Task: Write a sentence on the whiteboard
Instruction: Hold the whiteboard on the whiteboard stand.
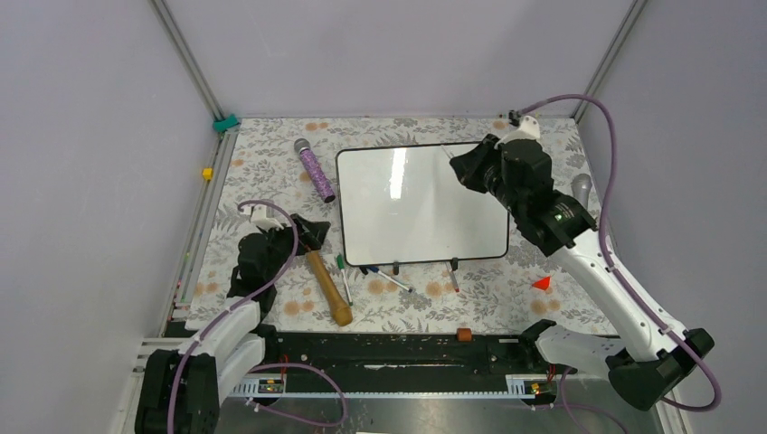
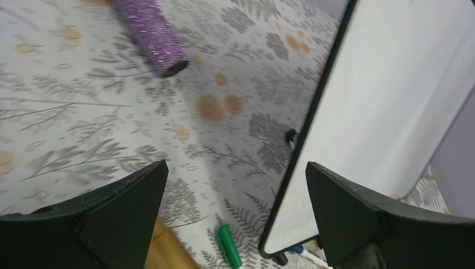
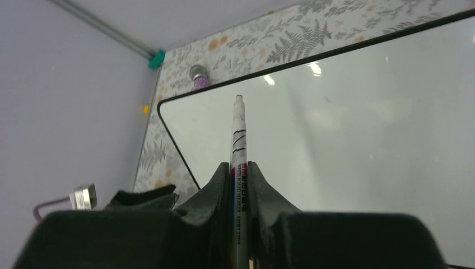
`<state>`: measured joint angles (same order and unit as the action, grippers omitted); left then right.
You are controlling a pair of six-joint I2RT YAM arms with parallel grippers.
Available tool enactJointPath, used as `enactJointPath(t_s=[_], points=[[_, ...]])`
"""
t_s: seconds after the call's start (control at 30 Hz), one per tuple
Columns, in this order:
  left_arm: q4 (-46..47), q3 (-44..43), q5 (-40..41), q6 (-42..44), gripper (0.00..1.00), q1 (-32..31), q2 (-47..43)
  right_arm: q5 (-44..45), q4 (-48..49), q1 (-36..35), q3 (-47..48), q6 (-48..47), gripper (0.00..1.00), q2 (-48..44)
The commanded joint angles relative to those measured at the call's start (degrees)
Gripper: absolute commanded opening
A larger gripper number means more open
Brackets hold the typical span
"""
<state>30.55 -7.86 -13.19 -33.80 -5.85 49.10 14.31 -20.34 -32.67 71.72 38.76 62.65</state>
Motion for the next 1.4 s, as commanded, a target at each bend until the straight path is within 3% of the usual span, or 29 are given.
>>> enactJointPath(t_s=[0.0, 0.4, 0.57, 0.77, 0.87, 1.07, 1.37], points=[[8.1, -4.5, -5.5, 3.3, 0.95, -4.2, 4.0, -13.6, 10.0, -0.4, 0.4, -10.7, 0.0, 0.8], [7.9, -4.7, -7.4, 0.8, 0.88, -6.2, 7.8, -27.2, 11.9, -1.0, 5.1, -11.9, 0.0, 10.1], [10.3, -2.3, -6.2, 1.5, 0.84, -8.0, 8.5, -28.1, 18.2, -2.0, 1.6, -12.9, 0.0, 9.8], [11.9, -5.1, -9.7, 0.9, 0.84, -8.1, 12.1, -28.3, 19.7, -2.5, -0.2, -14.7, 0.0, 10.2], [11.2, -7.3, -12.5, 0.6, 0.78, -8.1, 15.1, -27.5, 19.7, -2.6, -0.9, -15.4, 0.0, 10.0], [12.4, -9.1, -16.2, 0.3, 0.56, -8.6, 18.4, -25.1, 19.3, -2.5, -2.2, -17.5, 0.0, 8.5], [8.4, -11.4, -15.5, 2.1, 0.51, -10.2, 19.4, -23.1, 19.8, -2.6, -3.8, -18.1, 0.0, 7.2]])
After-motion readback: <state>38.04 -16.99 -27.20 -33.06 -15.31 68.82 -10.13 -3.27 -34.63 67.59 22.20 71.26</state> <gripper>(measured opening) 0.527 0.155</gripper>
